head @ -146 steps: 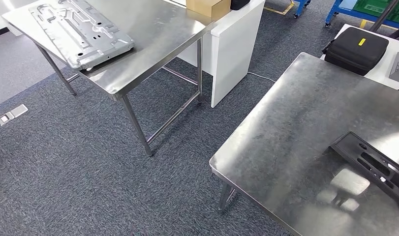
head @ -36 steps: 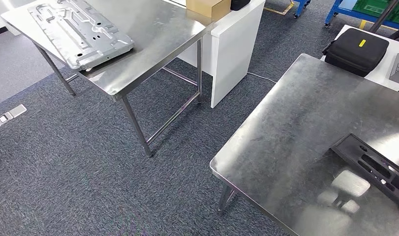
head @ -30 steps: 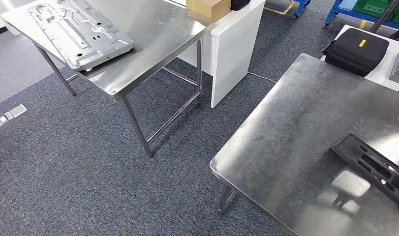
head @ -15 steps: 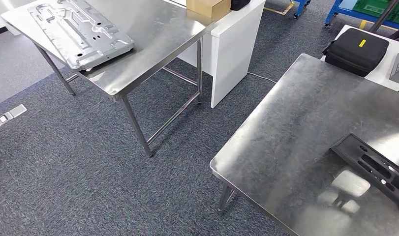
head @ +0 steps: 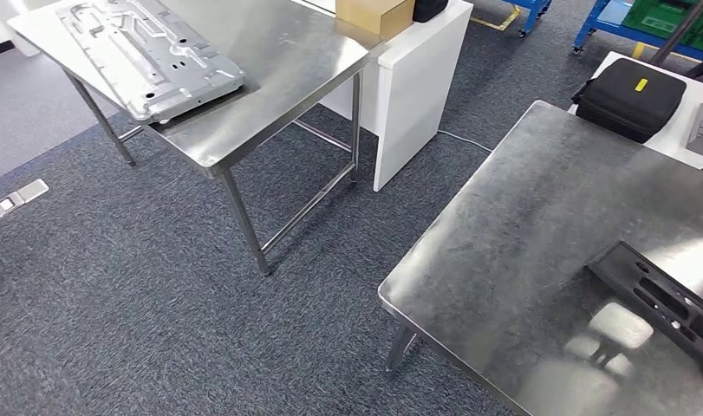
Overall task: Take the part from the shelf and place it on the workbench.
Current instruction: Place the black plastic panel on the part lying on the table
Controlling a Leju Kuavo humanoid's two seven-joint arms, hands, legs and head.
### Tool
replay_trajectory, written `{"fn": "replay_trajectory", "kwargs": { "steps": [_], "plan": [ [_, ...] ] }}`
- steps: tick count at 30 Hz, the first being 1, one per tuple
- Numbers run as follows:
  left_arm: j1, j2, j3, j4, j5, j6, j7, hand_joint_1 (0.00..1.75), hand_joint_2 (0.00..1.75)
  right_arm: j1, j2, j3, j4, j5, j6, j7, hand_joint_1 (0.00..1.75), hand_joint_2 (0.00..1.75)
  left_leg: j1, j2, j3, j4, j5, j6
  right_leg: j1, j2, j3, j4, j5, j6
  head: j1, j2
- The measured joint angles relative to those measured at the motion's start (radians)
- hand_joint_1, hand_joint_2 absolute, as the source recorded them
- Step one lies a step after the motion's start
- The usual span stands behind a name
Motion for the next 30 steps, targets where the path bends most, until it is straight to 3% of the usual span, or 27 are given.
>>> {"fn": "replay_trajectory", "kwargs": {
  "steps": [2, 3, 6, 8, 12, 14, 16, 17, 18, 19, 21, 23, 25, 27, 29, 30],
  "plan": [
    [0.001, -0.001, 0.0, 0.001, -0.003, 0.0, 0.0, 0.0, 0.0, 0.001, -0.002, 0.0, 0.0, 0.0, 0.0, -0.001, 0.0, 0.0, 0.0, 0.0, -0.005, -0.001, 0.004, -0.003, -0.003, 0.0, -0.029, 0.079, -0.03, 0.005, 0.001, 0.0],
    [0.001, -0.001, 0.0, 0.001, -0.005, 0.0, -0.001, 0.0, 0.0, 0.001, -0.004, 0.0, 0.0, 0.0, 0.0, -0.002, 0.0, 0.0, 0.002, 0.0, -0.007, -0.001, 0.006, -0.007, -0.006, 0.0, -0.019, 0.069, -0.023, 0.014, 0.001, 0.0],
    [0.001, -0.001, 0.0, 0.002, -0.008, -0.001, -0.005, 0.0, 0.0, -0.001, -0.009, 0.0, 0.0, 0.001, 0.0, -0.004, 0.0, 0.0, 0.007, 0.0, -0.01, 0.003, 0.01, -0.025, -0.015, -0.005, 0.087, -0.112, 0.041, 0.044, 0.004, 0.0],
    [0.001, 0.0, 0.0, 0.002, -0.008, -0.002, -0.008, 0.0, 0.0, -0.003, -0.009, 0.0, 0.001, 0.002, -0.001, -0.004, 0.0, 0.0, 0.004, -0.001, -0.009, 0.005, 0.009, -0.041, -0.011, -0.006, 0.118, -0.176, 0.061, 0.032, 0.006, 0.0],
    [0.0, 0.001, 0.0, 0.002, -0.008, -0.003, -0.011, 0.0, 0.0, -0.005, -0.01, 0.0, 0.002, 0.003, -0.003, -0.003, 0.0, 0.0, 0.011, -0.003, -0.011, 0.009, 0.004, -0.061, -0.01, -0.004, 0.116, -0.183, 0.076, -0.014, -0.001, 0.0],
    [0.001, 0.001, 0.0, 0.002, -0.008, -0.003, -0.012, 0.0, 0.0, -0.005, -0.009, 0.0, 0.002, 0.003, -0.003, -0.001, 0.0, 0.0, 0.016, -0.007, -0.042, 0.084, -0.058, -0.067, -0.009, -0.005, 0.111, -0.184, 0.086, -0.031, -0.004, 0.0],
    [0.001, 0.002, 0.0, 0.002, -0.008, -0.003, -0.013, 0.0, 0.0, -0.005, -0.009, 0.0, 0.002, 0.003, -0.004, 0.002, 0.0, 0.0, 0.015, -0.009, -0.095, 0.216, -0.137, -0.069, -0.001, -0.005, 0.101, -0.184, 0.094, -0.042, -0.008, 0.0],
    [0.002, 0.002, 0.0, 0.002, -0.008, -0.003, -0.013, 0.0, 0.0, -0.004, -0.009, 0.0, 0.002, 0.003, -0.004, 0.004, 0.0, 0.0, 0.015, -0.01, -0.112, 0.263, -0.156, -0.067, 0.004, -0.005, 0.096, -0.184, 0.097, -0.046, -0.008, 0.0],
    [0.003, 0.002, 0.0, 0.002, -0.008, -0.003, -0.013, 0.0, 0.0, -0.003, -0.009, 0.0, 0.002, 0.003, -0.004, 0.005, 0.0, 0.0, 0.014, -0.01, -0.11, 0.275, -0.154, -0.063, 0.008, -0.005, 0.093, -0.184, 0.099, -0.048, -0.009, 0.0],
    [0.004, 0.002, 0.0, 0.002, -0.008, -0.003, -0.013, 0.0, 0.0, -0.003, -0.009, 0.0, 0.002, 0.003, -0.004, 0.006, 0.0, 0.0, 0.012, -0.011, -0.089, 0.247, -0.136, -0.056, 0.012, -0.004, 0.091, -0.184, 0.101, -0.05, -0.009, 0.0],
    [0.002, 0.003, 0.0, 0.002, -0.008, -0.003, -0.013, 0.0, 0.0, -0.002, -0.007, 0.0, 0.002, 0.003, -0.005, 0.007, 0.0, 0.0, 0.002, -0.014, -0.006, 0.111, -0.082, -0.031, 0.019, -0.003, 0.091, -0.184, 0.105, -0.05, -0.009, 0.0],
    [0.0, 0.005, 0.0, 0.003, -0.008, -0.002, -0.014, 0.0, 0.0, -0.003, -0.004, 0.0, 0.003, 0.003, -0.007, 0.008, 0.0, 0.0, -0.01, -0.014, 0.048, 0.013, -0.052, -0.009, 0.023, -0.003, 0.09, -0.185, 0.11, -0.044, -0.006, 0.0],
    [0.0, 0.006, 0.0, 0.003, -0.008, -0.001, -0.016, 0.0, 0.0, -0.005, -0.001, 0.0, 0.004, 0.003, -0.01, 0.009, 0.0, 0.0, -0.018, -0.011, 0.054, -0.006, -0.043, 0.001, 0.023, -0.005, 0.089, -0.191, 0.117, -0.033, -0.004, 0.0],
    [0.001, 0.006, 0.0, 0.003, -0.008, 0.001, -0.017, 0.0, 0.0, -0.006, -0.002, 0.0, 0.004, 0.003, -0.012, 0.008, 0.0, 0.0, -0.014, -0.009, 0.059, -0.035, -0.02, 0.007, 0.024, -0.005, 0.085, -0.191, 0.118, -0.023, -0.005, 0.0],
    [0.0, 0.005, 0.0, 0.004, -0.008, 0.002, -0.018, 0.0, 0.0, -0.005, -0.004, 0.0, 0.004, 0.004, -0.012, 0.007, 0.0, 0.0, -0.006, -0.005, 0.063, -0.068, 0.008, 0.009, 0.025, -0.005, 0.059, -0.139, 0.08, -0.025, -0.003, 0.0],
    [0.0, 0.004, 0.0, 0.004, -0.008, 0.002, -0.018, 0.0, 0.0, -0.005, -0.005, 0.0, 0.004, 0.004, -0.012, 0.006, 0.0, 0.0, -0.007, -0.004, 0.059, -0.073, 0.016, 0.008, 0.021, -0.005, 0.035, -0.083, 0.047, -0.027, -0.002, 0.0]
  ]
}}
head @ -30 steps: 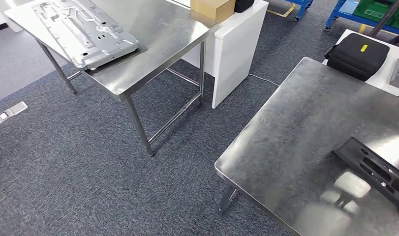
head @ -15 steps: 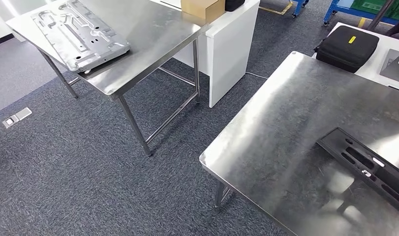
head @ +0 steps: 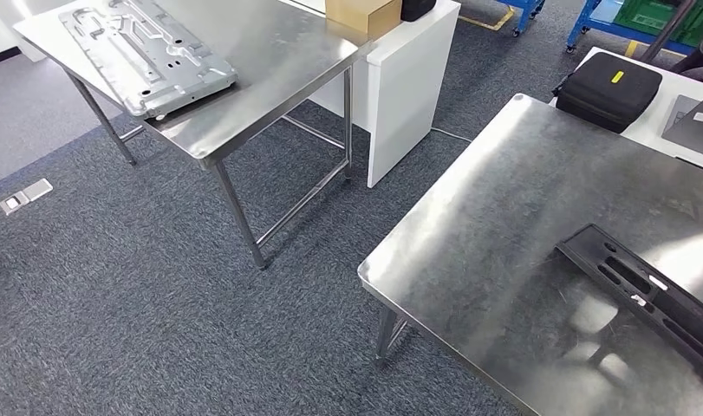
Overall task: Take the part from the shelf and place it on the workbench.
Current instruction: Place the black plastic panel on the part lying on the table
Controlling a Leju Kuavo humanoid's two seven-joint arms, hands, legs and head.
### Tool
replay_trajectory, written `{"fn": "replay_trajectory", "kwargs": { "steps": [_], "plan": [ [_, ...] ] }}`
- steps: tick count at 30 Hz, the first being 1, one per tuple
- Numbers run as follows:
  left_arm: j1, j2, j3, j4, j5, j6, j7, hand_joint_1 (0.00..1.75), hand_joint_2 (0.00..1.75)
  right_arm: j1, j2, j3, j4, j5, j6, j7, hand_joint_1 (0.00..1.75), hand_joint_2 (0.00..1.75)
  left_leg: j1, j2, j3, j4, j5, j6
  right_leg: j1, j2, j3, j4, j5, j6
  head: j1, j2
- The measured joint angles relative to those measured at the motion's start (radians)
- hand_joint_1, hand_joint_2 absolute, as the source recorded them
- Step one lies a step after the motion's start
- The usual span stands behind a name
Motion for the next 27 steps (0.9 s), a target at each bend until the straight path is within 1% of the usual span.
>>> {"fn": "replay_trajectory", "kwargs": {
  "steps": [1, 2, 3, 4, 5, 6, 7, 8, 9, 10, 11, 12, 13, 14, 16, 17, 18, 19, 20, 22, 23, 24, 26, 27],
  "plan": [
    [0.001, -0.001, 0.0, 0.0, 0.0, 0.0, 0.0, 0.0, 0.0, 0.0, -0.001, 0.0, 0.0, 0.0, 0.0, 0.0, 0.0, 0.0, 0.001, 0.001, -0.006, -0.001, 0.006, -0.001, -0.004, 0.0, -0.025, 0.065, -0.032, 0.0, 0.001, 0.0],
    [0.001, -0.002, 0.0, 0.001, 0.0, -0.001, 0.0, 0.0, 0.0, 0.0, -0.002, 0.0, 0.0, 0.001, 0.0, 0.0, 0.0, 0.0, 0.001, 0.002, -0.013, -0.001, 0.011, -0.005, -0.008, 0.0, -0.043, 0.117, -0.054, 0.004, 0.001, 0.0],
    [0.002, -0.003, 0.0, 0.002, 0.0, -0.001, 0.0, 0.0, 0.0, 0.001, -0.003, 0.0, 0.0, 0.002, 0.0, 0.0, 0.0, 0.0, 0.003, 0.003, -0.019, 0.0, 0.015, -0.009, -0.014, 0.0, -0.044, 0.139, -0.063, 0.013, 0.002, 0.0],
    [0.003, -0.004, 0.0, 0.002, 0.001, -0.001, 0.0, 0.0, 0.0, 0.002, -0.005, 0.0, 0.0, 0.003, 0.0, 0.0, 0.0, 0.0, 0.006, 0.004, -0.024, 0.001, 0.018, -0.013, -0.019, -0.001, -0.024, 0.119, -0.055, 0.026, 0.002, 0.0],
    [0.003, -0.005, 0.0, 0.003, 0.001, -0.001, 0.0, 0.0, 0.0, 0.002, -0.007, 0.0, 0.0, 0.004, 0.0, 0.0, 0.0, 0.0, 0.009, 0.004, -0.029, 0.005, 0.021, -0.018, -0.026, -0.001, 0.016, 0.058, -0.035, 0.041, 0.002, 0.0],
    [0.003, -0.005, 0.0, 0.003, 0.001, -0.001, 0.0, 0.0, 0.0, 0.001, -0.008, 0.0, 0.0, 0.005, 0.0, 0.0, 0.0, 0.0, 0.011, 0.004, -0.034, 0.011, 0.022, -0.025, -0.033, -0.003, 0.064, -0.021, -0.014, 0.054, 0.004, 0.0],
    [0.002, -0.005, 0.0, 0.003, 0.001, -0.001, 0.0, 0.0, 0.0, 0.0, -0.008, 0.0, 0.0, 0.006, 0.0, 0.0, 0.0, 0.0, 0.012, 0.003, -0.039, 0.02, 0.021, -0.033, -0.035, -0.002, 0.101, -0.087, 0.004, 0.06, 0.005, 0.0],
    [0.002, -0.004, 0.0, 0.003, 0.001, -0.001, 0.0, 0.0, 0.0, -0.002, -0.008, 0.0, 0.001, 0.007, 0.001, 0.0, 0.0, 0.0, 0.01, 0.003, -0.043, 0.027, 0.02, -0.04, -0.036, -0.001, 0.123, -0.13, 0.015, 0.059, 0.005, 0.0],
    [0.002, -0.004, 0.0, 0.003, 0.002, -0.001, 0.0, 0.0, 0.0, -0.002, -0.007, 0.0, 0.001, 0.007, 0.002, 0.0, 0.0, 0.0, 0.008, 0.003, -0.046, 0.032, 0.019, -0.046, -0.033, 0.0, 0.129, -0.146, 0.02, 0.052, 0.003, 0.0],
    [0.002, -0.004, 0.0, 0.003, 0.002, -0.001, -0.001, 0.0, 0.0, -0.003, -0.007, 0.0, 0.001, 0.008, 0.002, 0.0, 0.0, 0.0, 0.009, 0.003, -0.048, 0.034, 0.021, -0.051, -0.03, 0.002, 0.125, -0.144, 0.023, 0.041, 0.0, 0.0],
    [0.002, -0.004, 0.0, 0.003, 0.002, -0.001, -0.001, 0.0, 0.0, -0.002, -0.008, 0.0, 0.001, 0.008, 0.003, 0.0, 0.0, 0.0, 0.011, 0.003, -0.049, 0.034, 0.023, -0.055, -0.032, 0.002, 0.123, -0.143, 0.027, 0.032, -0.003, 0.0],
    [0.002, -0.004, 0.0, 0.003, 0.002, 0.0, -0.001, 0.0, 0.0, -0.002, -0.008, 0.0, 0.001, 0.008, 0.003, 0.0, 0.0, 0.0, 0.015, 0.001, -0.052, 0.04, 0.016, -0.058, -0.034, 0.001, 0.122, -0.143, 0.032, 0.024, -0.004, 0.0],
    [0.003, -0.004, 0.0, 0.003, 0.002, 0.0, -0.001, 0.0, 0.0, -0.002, -0.008, 0.0, 0.001, 0.008, 0.003, 0.0, 0.0, 0.0, 0.019, 0.0, -0.061, 0.06, -0.003, -0.062, -0.036, 0.001, 0.12, -0.143, 0.037, 0.015, -0.005, 0.0],
    [0.003, -0.004, 0.0, 0.003, 0.001, 0.0, -0.001, 0.0, 0.0, -0.002, -0.008, 0.0, 0.001, 0.008, 0.003, 0.0, 0.0, 0.0, 0.021, -0.003, -0.078, 0.1, -0.037, -0.065, -0.036, 0.0, 0.117, -0.143, 0.043, 0.005, -0.006, 0.0],
    [0.003, -0.004, 0.0, 0.003, 0.001, 0.0, -0.002, 0.0, 0.0, -0.002, -0.008, 0.0, 0.001, 0.008, 0.004, 0.0, 0.0, 0.0, 0.022, -0.006, -0.127, 0.229, -0.121, -0.068, -0.029, 0.0, 0.105, -0.142, 0.054, -0.008, -0.008, 0.0],
    [0.003, -0.004, 0.0, 0.003, 0.001, 0.001, -0.002, 0.0, 0.0, -0.001, -0.008, 0.0, 0.001, 0.008, 0.005, 0.0, 0.0, 0.0, 0.022, -0.006, -0.146, 0.288, -0.15, -0.069, -0.024, 0.0, 0.098, -0.141, 0.058, -0.011, -0.01, 0.0],
    [0.004, -0.004, 0.0, 0.003, 0.001, 0.001, -0.003, 0.0, 0.0, -0.001, -0.008, 0.0, 0.001, 0.008, 0.006, 0.0, 0.0, 0.0, 0.022, -0.006, -0.154, 0.323, -0.163, -0.067, -0.021, 0.0, 0.092, -0.141, 0.062, -0.013, -0.01, 0.0],
    [0.004, -0.003, 0.0, 0.003, 0.001, 0.001, -0.003, 0.0, 0.0, 0.0, -0.008, 0.0, 0.001, 0.008, 0.006, 0.001, 0.0, 0.0, 0.021, -0.007, -0.14, 0.314, -0.154, -0.062, -0.017, 0.0, 0.087, -0.141, 0.066, -0.013, -0.01, 0.0],
    [0.004, -0.003, 0.0, 0.003, 0.001, 0.001, -0.003, 0.0, 0.0, 0.0, -0.008, 0.0, 0.001, 0.008, 0.006, 0.001, 0.0, 0.0, 0.019, -0.007, -0.106, 0.266, -0.132, -0.054, -0.014, 0.001, 0.084, -0.141, 0.07, -0.012, -0.01, 0.0],
    [0.001, -0.003, 0.0, 0.003, 0.001, 0.001, -0.004, 0.0, 0.0, -0.001, -0.007, 0.0, 0.001, 0.01, 0.006, 0.002, 0.0, 0.0, 0.01, -0.011, -0.012, 0.118, -0.081, -0.031, -0.007, 0.002, 0.08, -0.141, 0.077, -0.01, -0.01, 0.0],
    [0.0, -0.002, 0.0, 0.003, 0.001, 0.002, -0.005, 0.0, 0.0, -0.002, -0.006, 0.0, 0.001, 0.011, 0.006, 0.002, 0.0, 0.0, 0.004, -0.012, 0.02, 0.065, -0.067, -0.021, -0.006, 0.001, 0.079, -0.142, 0.081, -0.007, -0.009, 0.0],
    [-0.001, -0.002, 0.0, 0.003, 0.001, 0.002, -0.006, 0.0, 0.0, -0.003, -0.005, 0.0, 0.001, 0.012, 0.006, 0.003, 0.0, 0.0, -0.001, -0.012, 0.036, 0.035, -0.061, -0.014, -0.006, 0.001, 0.078, -0.142, 0.084, -0.003, -0.009, 0.0],
    [-0.001, -0.001, 0.0, 0.003, 0.001, 0.003, -0.008, 0.0, 0.0, -0.005, -0.005, 0.001, 0.001, 0.014, 0.006, 0.004, 0.0, 0.0, -0.008, -0.011, 0.034, 0.024, -0.051, -0.007, -0.007, -0.001, 0.076, -0.148, 0.094, 0.012, -0.01, 0.0],
    [0.0, -0.001, 0.0, 0.003, 0.001, 0.003, -0.008, 0.0, 0.0, -0.006, -0.005, 0.001, 0.001, 0.015, 0.006, 0.004, 0.0, 0.0, -0.007, -0.008, 0.034, 0.014, -0.04, -0.004, -0.007, -0.001, 0.073, -0.147, 0.095, 0.018, -0.01, 0.0]
  ]
}}
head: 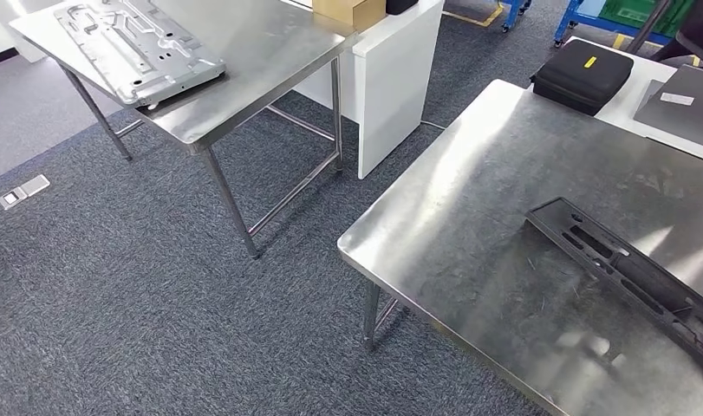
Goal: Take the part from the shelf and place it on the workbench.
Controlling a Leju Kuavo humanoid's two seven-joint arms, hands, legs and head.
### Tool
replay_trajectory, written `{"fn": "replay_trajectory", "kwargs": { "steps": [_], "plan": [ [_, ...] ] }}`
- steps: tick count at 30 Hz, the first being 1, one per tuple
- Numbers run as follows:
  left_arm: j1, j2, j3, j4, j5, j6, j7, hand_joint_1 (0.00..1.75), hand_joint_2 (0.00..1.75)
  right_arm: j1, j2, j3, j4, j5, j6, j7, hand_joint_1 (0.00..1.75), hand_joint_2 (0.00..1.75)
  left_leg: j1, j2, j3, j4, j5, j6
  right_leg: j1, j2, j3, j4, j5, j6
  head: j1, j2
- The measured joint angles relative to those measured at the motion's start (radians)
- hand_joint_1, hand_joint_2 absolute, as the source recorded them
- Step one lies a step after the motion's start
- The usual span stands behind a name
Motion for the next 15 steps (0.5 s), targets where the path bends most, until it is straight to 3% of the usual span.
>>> {"fn": "replay_trajectory", "kwargs": {
  "steps": [2, 4, 5, 6, 7, 8, 10, 12, 14, 15],
  "plan": [
    [-0.001, -0.001, 0.0, 0.0, 0.0, 0.0, -0.002, 0.0, 0.0, -0.001, -0.002, 0.0, 0.0, 0.001, 0.0, 0.001, 0.0, 0.0, 0.003, 0.004, -0.005, -0.024, 0.027, 0.006, 0.002, 0.0, -0.022, 0.04, -0.034, 0.001, 0.003, 0.0],
    [-0.001, -0.003, 0.0, 0.0, 0.0, 0.0, -0.003, 0.0, 0.0, -0.001, -0.004, 0.001, 0.0, 0.001, 0.0, 0.002, 0.0, 0.0, 0.003, 0.007, -0.02, -0.033, 0.046, 0.01, -0.001, 0.001, -0.069, 0.154, -0.11, -0.008, 0.007, 0.0],
    [-0.001, -0.003, 0.0, 0.0, 0.0, 0.0, -0.003, 0.0, 0.0, -0.001, -0.005, 0.001, 0.0, 0.001, 0.0, 0.004, 0.0, 0.0, 0.002, 0.009, -0.03, -0.033, 0.054, 0.009, -0.003, 0.001, -0.089, 0.219, -0.141, -0.007, 0.009, 0.0],
    [0.0, -0.003, 0.0, 0.0, -0.001, 0.0, -0.004, 0.0, 0.0, -0.001, -0.005, 0.001, 0.0, 0.001, 0.0, 0.006, 0.0, 0.0, 0.002, 0.01, -0.04, -0.032, 0.06, 0.007, -0.005, 0.001, -0.097, 0.261, -0.158, -0.002, 0.009, 0.0],
    [0.0, -0.004, 0.0, 0.0, -0.001, -0.001, -0.004, 0.0, 0.0, 0.0, -0.006, 0.001, 0.0, 0.001, 0.0, 0.008, 0.0, 0.0, 0.002, 0.011, -0.05, -0.031, 0.067, 0.005, -0.008, 0.001, -0.087, 0.268, -0.157, 0.009, 0.01, 0.0],
    [0.001, -0.005, 0.0, 0.0, -0.002, -0.001, -0.004, 0.0, 0.0, 0.0, -0.008, 0.001, 0.0, 0.001, -0.001, 0.01, 0.0, 0.0, 0.004, 0.011, -0.059, -0.029, 0.073, 0.001, -0.01, 0.0, -0.055, 0.233, -0.142, 0.021, 0.01, 0.0],
    [0.0, -0.006, 0.0, 0.0, -0.004, -0.002, -0.004, 0.0, 0.0, -0.002, -0.01, 0.001, 0.0, 0.001, -0.004, 0.012, 0.0, 0.0, 0.005, 0.011, -0.076, -0.016, 0.079, -0.007, -0.017, -0.001, 0.048, 0.083, -0.104, 0.041, 0.012, 0.0],
    [-0.001, -0.006, 0.0, 0.0, -0.004, -0.003, -0.004, 0.0, 0.0, -0.004, -0.01, 0.001, 0.0, 0.001, -0.007, 0.015, 0.0, 0.0, 0.001, 0.01, -0.09, 0.003, 0.082, -0.016, -0.015, 0.003, 0.106, -0.014, -0.086, 0.034, 0.012, 0.0],
    [-0.001, -0.007, 0.0, 0.0, -0.005, -0.004, -0.005, 0.0, 0.0, -0.005, -0.01, 0.001, 0.0, 0.001, -0.008, 0.016, 0.0, 0.0, -0.001, 0.008, -0.097, 0.015, 0.086, -0.025, -0.012, 0.008, 0.101, -0.02, -0.084, 0.016, 0.009, 0.0],
    [-0.001, -0.007, 0.0, 0.0, -0.005, -0.004, -0.005, 0.0, 0.0, -0.004, -0.009, 0.001, 0.0, 0.001, -0.009, 0.017, 0.0, 0.0, -0.002, 0.008, -0.099, 0.018, 0.086, -0.027, -0.013, 0.008, 0.097, -0.021, -0.086, 0.012, 0.009, 0.0]
  ]
}}
